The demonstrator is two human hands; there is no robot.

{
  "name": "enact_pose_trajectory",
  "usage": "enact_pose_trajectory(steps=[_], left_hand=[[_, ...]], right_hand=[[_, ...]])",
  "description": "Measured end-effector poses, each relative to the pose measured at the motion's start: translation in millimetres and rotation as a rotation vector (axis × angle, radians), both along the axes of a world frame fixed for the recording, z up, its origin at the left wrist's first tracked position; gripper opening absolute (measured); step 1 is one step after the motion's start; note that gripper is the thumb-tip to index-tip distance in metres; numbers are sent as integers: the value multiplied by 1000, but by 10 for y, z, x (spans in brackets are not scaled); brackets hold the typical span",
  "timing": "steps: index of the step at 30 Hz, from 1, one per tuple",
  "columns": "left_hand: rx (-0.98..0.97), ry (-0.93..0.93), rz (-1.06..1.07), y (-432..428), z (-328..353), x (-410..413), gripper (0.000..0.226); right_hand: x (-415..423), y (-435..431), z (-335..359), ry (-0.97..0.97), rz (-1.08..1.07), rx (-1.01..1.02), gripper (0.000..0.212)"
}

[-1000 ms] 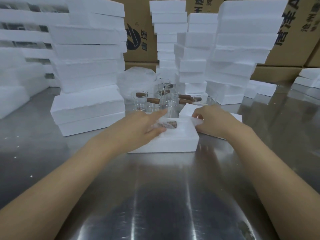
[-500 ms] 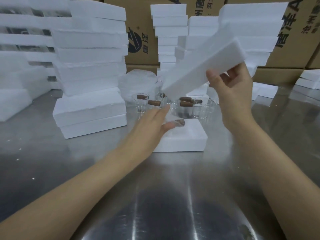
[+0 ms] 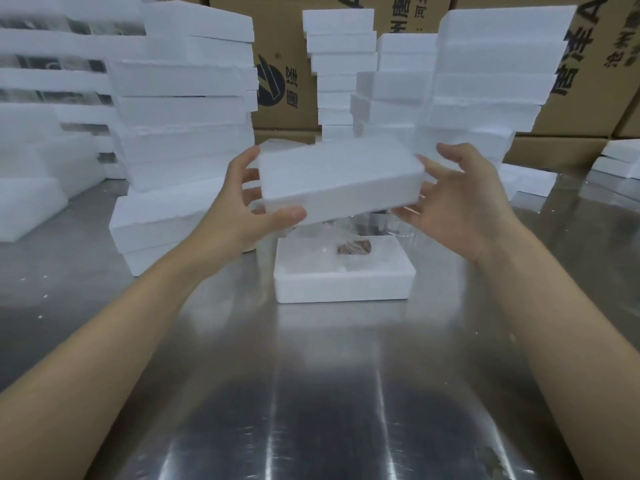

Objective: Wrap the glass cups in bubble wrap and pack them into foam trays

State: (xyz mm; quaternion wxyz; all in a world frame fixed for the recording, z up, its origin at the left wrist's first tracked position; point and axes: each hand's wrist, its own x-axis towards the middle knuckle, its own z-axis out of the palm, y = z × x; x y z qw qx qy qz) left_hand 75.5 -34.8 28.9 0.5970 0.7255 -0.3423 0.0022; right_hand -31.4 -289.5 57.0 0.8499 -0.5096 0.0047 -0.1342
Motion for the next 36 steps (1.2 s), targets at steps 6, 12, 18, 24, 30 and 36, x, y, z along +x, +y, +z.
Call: enact_pose_trajectory(steps=[6, 12, 18, 24, 30, 36], left_hand=[[271, 46, -120, 39, -67, 54, 121], [406, 119, -200, 67, -156, 117, 103], [422, 154, -238, 96, -201, 164, 107], [430, 162, -271, 112, -237, 207, 110], [490, 120, -284, 84, -295, 232, 111], [532, 52, -255, 75, -328, 250, 113]], right_hand=[[99, 0, -145, 225, -122, -528, 45], [87, -42, -226, 425, -49, -655, 61], [65, -137, -249, 443, 107, -675, 55], [10, -239, -257, 386, 208, -661, 67], [14, -268, -276, 367, 232, -673, 63], [30, -314, -306, 386, 299, -634, 59]])
